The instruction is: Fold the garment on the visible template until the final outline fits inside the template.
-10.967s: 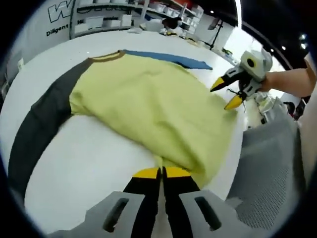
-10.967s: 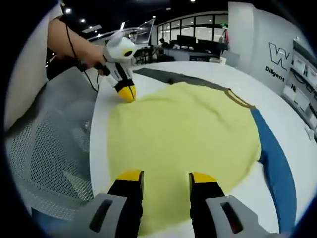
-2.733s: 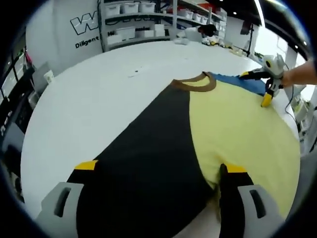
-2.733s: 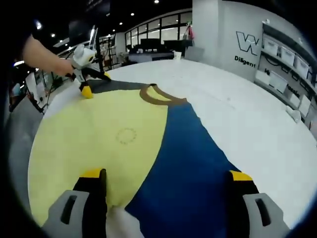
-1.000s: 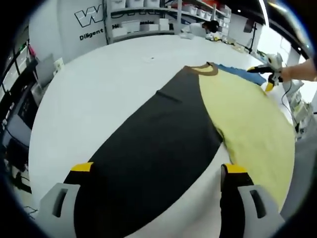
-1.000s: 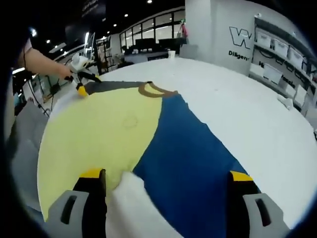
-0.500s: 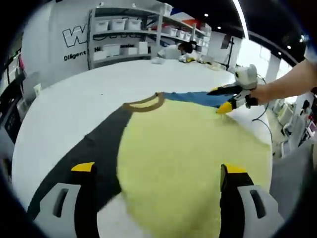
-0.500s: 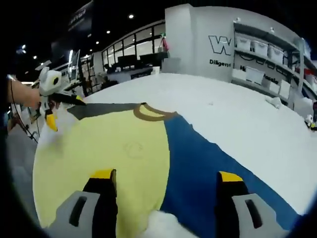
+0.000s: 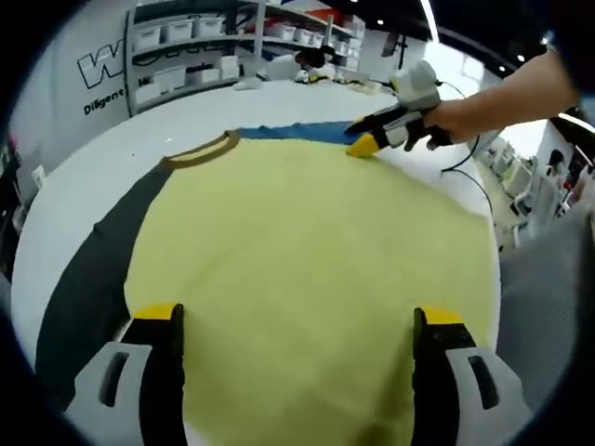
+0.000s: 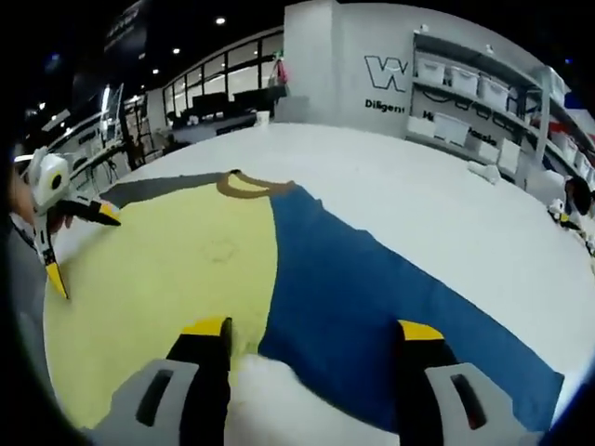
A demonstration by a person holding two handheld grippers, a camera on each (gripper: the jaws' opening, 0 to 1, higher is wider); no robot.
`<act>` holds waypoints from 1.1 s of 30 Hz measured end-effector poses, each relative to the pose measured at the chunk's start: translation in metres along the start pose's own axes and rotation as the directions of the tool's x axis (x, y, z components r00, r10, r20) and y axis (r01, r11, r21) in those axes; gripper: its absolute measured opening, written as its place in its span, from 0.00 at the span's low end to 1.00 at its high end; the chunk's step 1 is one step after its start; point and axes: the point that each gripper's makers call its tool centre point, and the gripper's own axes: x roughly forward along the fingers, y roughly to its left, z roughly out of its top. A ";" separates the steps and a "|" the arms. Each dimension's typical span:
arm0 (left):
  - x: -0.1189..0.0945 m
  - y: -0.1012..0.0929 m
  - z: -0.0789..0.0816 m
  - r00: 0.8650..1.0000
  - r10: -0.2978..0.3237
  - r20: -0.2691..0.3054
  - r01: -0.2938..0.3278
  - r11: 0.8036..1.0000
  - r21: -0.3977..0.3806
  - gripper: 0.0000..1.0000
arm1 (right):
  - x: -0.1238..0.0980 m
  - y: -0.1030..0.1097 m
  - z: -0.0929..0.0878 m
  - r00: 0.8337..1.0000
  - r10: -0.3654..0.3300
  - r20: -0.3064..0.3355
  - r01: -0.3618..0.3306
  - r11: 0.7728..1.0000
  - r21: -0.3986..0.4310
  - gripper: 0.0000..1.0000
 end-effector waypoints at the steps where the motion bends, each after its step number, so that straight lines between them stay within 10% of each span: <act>1: 0.000 0.000 -0.001 1.000 0.005 -0.005 -0.005 1.000 0.018 0.99 | 0.001 0.005 -0.002 1.000 0.016 -0.003 -0.016 1.000 -0.014 0.94; 16: -0.002 0.000 -0.004 0.999 0.021 0.046 -0.022 1.000 0.010 1.00 | -0.005 0.000 -0.004 0.997 0.078 0.015 -0.077 0.995 -0.058 1.00; 20: -0.002 0.000 -0.003 0.999 0.023 0.029 -0.024 1.000 0.010 1.00 | -0.011 0.004 -0.009 0.988 0.128 -0.081 -0.137 0.984 -0.112 1.00; 22: -0.004 0.000 -0.004 1.000 0.024 -0.002 -0.024 1.000 0.010 1.00 | -0.020 -0.001 0.002 0.994 0.107 -0.007 -0.107 0.991 -0.082 1.00; 27: -0.018 0.001 0.013 0.998 0.035 0.052 -0.033 0.999 -0.032 1.00 | -0.060 -0.060 -0.015 0.995 -0.089 0.032 0.084 0.987 0.140 0.95; 33: -0.030 0.002 0.025 0.995 0.050 0.091 -0.046 0.998 -0.047 1.00 | -0.125 -0.132 -0.046 0.933 -0.360 -0.006 0.345 0.888 0.303 0.80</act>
